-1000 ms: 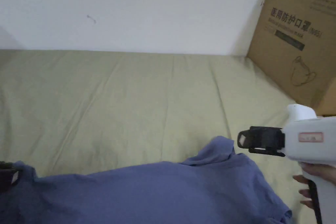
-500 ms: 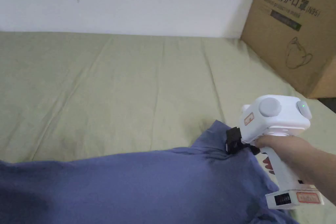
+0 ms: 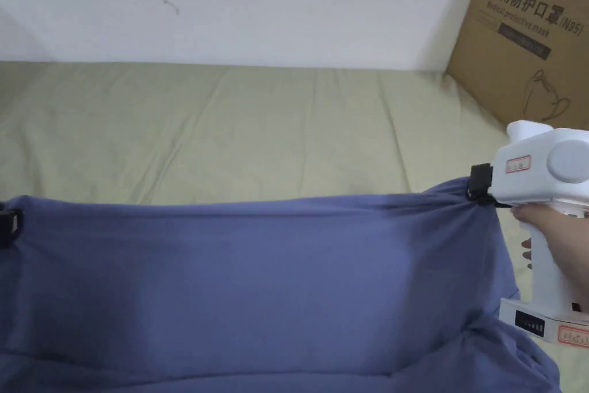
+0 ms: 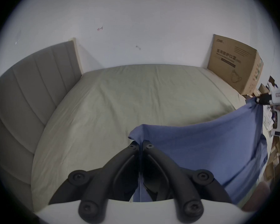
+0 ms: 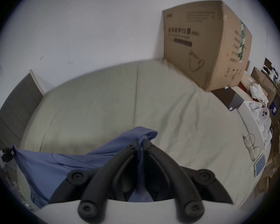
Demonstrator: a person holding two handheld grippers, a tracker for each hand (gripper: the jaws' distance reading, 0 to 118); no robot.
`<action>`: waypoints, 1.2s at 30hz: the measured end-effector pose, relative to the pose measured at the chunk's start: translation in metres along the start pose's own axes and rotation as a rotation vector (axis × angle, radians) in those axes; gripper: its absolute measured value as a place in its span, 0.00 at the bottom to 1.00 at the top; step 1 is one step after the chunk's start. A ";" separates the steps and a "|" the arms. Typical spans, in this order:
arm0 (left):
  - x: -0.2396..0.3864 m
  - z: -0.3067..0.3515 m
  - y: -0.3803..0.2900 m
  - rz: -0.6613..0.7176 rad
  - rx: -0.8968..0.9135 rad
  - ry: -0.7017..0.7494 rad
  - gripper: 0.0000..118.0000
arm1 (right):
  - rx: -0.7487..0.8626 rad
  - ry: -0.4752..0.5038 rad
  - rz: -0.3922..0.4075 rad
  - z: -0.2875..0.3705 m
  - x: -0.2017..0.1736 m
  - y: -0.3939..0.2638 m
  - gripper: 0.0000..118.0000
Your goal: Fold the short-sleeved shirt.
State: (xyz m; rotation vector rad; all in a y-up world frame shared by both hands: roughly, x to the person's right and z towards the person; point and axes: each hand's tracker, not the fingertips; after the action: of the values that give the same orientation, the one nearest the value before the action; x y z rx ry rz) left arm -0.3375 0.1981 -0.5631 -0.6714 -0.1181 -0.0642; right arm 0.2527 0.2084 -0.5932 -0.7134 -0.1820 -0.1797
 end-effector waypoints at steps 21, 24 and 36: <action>-0.022 0.117 -0.146 0.137 -0.130 -0.236 0.97 | 0.055 0.072 -0.178 0.169 0.081 -0.212 0.98; -0.006 0.150 -0.125 0.083 0.006 -0.223 0.98 | 0.166 0.114 -0.188 0.196 0.064 -0.186 0.98; 0.131 0.263 -0.134 0.045 0.764 0.023 0.01 | 0.806 0.143 0.089 0.293 -0.061 -0.211 0.00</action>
State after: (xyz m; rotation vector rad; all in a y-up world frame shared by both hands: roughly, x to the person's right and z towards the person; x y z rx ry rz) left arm -0.2442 0.2547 -0.2596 0.0894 -0.0951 0.0182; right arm 0.1159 0.2519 -0.2568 0.0943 -0.0721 -0.0595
